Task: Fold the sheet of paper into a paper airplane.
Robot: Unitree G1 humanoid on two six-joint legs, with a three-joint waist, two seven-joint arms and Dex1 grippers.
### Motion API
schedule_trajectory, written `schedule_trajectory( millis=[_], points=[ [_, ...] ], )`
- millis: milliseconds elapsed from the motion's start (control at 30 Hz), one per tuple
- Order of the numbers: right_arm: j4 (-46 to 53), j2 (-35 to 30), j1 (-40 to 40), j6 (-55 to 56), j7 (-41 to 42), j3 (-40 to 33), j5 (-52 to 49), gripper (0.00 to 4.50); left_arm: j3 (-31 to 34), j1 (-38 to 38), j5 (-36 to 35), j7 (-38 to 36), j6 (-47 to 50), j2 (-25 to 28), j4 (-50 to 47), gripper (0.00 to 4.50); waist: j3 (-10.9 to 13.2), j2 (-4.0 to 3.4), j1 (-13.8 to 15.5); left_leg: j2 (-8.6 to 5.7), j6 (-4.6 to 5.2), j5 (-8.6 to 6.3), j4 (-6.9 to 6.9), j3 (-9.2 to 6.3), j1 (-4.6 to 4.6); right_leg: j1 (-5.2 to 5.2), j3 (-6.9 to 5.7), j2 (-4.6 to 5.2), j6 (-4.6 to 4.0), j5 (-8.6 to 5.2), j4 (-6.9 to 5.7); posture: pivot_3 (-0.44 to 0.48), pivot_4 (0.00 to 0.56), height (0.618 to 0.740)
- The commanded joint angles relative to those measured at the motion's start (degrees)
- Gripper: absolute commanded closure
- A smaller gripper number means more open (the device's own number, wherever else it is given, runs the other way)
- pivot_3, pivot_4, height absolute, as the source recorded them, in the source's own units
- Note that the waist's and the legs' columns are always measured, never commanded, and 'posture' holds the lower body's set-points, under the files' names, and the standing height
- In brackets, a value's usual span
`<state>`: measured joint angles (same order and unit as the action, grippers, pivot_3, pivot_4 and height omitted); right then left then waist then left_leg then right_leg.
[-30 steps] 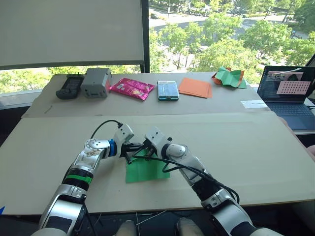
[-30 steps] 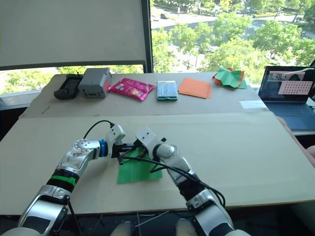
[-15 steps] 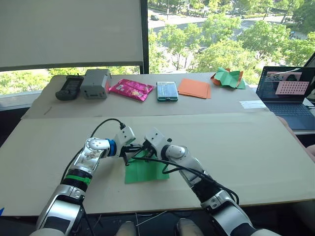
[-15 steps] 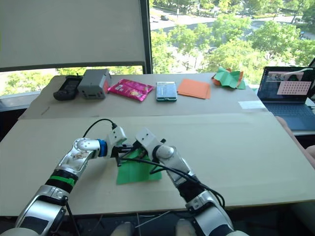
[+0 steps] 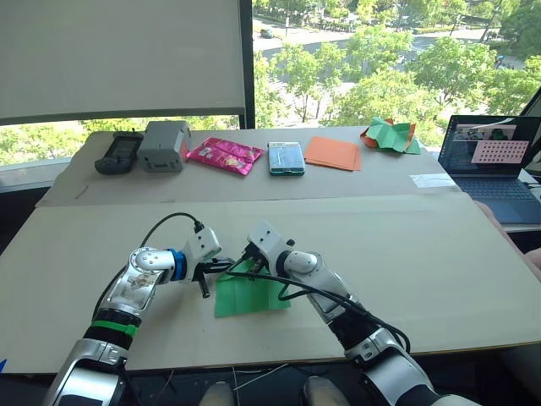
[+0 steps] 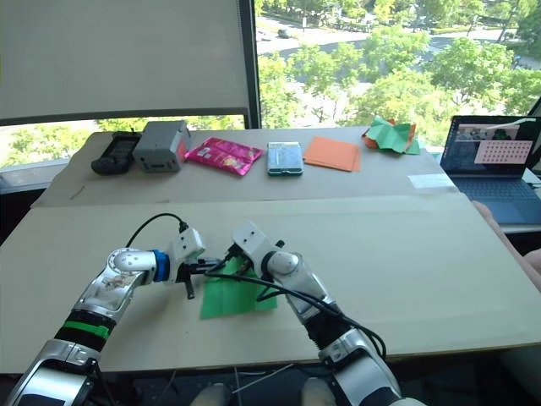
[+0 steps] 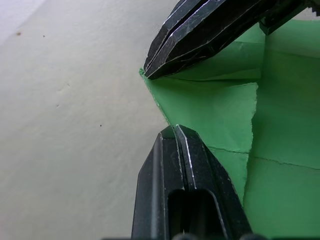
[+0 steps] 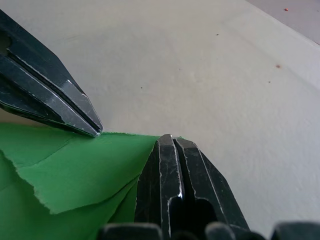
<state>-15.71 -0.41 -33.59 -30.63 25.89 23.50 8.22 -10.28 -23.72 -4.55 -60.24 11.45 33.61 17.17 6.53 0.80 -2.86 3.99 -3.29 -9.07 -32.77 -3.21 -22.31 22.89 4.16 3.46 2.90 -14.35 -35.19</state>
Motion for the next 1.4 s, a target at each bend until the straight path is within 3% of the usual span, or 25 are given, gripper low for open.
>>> schedule_trajectory(
  millis=[33, 800, 967, 1200, 1400],
  points=[
    [-1.57, 0.14, 0.88, -2.08, 0.84, 1.19, 0.24, 4.5, -1.95, 4.08, 1.63, -0.99, 2.88, 1.84, 0.56, 4.46, 0.0, 0.0, -0.02, 0.01, 0.0, 0.0, 0.01, 0.0, 0.0, 0.0, 0.0, 0.0, 0.0, 0.0, 0.0, 0.0, 0.15, 0.706],
    [-1.44, 0.69, 1.38, -2.11, 1.13, 1.76, 0.21, 4.5, 4.76, 20.39, -3.8, 0.78, 10.15, 9.12, -14.45, 4.46, 0.04, -0.35, -1.27, 0.07, -0.08, -0.16, 0.11, 0.02, 0.13, 0.07, 0.0, 0.05, -0.12, -0.07, 0.07, 0.0, 0.15, 0.706],
    [-1.52, 0.78, 1.31, -1.89, 1.31, 1.83, 0.22, 4.5, 8.54, 18.44, -7.38, 1.08, 13.1, 9.82, -18.12, 4.46, 0.07, -0.33, -1.31, 0.07, -0.13, -0.19, 0.12, 0.02, 0.1, 0.2, 0.0, 0.07, -0.13, -0.08, 0.08, 0.0, 0.15, 0.706],
    [-0.53, 0.22, 1.54, -1.97, 1.55, 1.66, 0.34, 4.5, 17.47, 12.14, -19.69, 0.12, 21.71, 9.93, -24.13, 4.46, 0.4, 0.11, -1.1, 0.08, -0.13, -0.19, 0.19, 0.0, -0.02, 0.37, -0.05, 0.06, -0.13, -0.07, 0.07, 0.0, 0.15, 0.706],
    [0.15, -0.38, 1.48, -1.95, 1.82, 1.62, 0.28, 4.5, 15.27, 8.54, -20.82, 0.81, 21.2, 7.51, -23.54, 4.46, 0.42, 0.1, -1.03, 0.07, -0.13, -0.19, 0.17, 0.04, -0.03, 0.29, -0.04, 0.08, -0.13, -0.08, 0.19, 0.0, 0.15, 0.706]
  ],
)
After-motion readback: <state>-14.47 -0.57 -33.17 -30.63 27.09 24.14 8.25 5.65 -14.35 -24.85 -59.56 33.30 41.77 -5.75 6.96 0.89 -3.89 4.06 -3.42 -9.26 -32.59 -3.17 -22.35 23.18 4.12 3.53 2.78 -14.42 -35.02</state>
